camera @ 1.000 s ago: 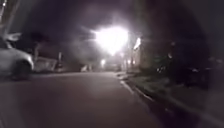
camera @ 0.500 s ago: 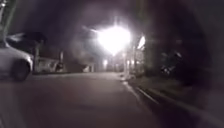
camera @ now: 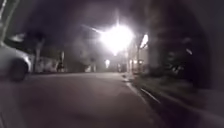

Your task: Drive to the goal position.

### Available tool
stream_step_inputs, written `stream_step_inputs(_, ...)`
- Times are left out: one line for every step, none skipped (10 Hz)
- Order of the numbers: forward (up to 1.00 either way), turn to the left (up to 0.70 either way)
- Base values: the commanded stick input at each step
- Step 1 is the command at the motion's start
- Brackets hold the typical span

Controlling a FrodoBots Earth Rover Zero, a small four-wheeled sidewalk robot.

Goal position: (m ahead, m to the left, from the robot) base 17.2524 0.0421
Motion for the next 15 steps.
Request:
stream_step_inputs(0.7, 0.0)
stream_step_inputs(0.7, 0.0)
stream_step_inputs(0.7, 0.0)
stream_step_inputs(0.7, 0.0)
stream_step_inputs(0.7, 0.0)
stream_step_inputs(0.7, 0.0)
stream_step_inputs(0.7, 0.0)
stream_step_inputs(0.7, 0.0)
stream_step_inputs(0.7, 0.0)
stream_step_inputs(0.7, 0.0)
stream_step_inputs(0.7, 0.0)
stream_step_inputs(0.7, 0.0)
stream_step_inputs(0.7, 0.0)
stream_step_inputs(0.7, 0.0)
stream_step_inputs(0.7, 0.0)
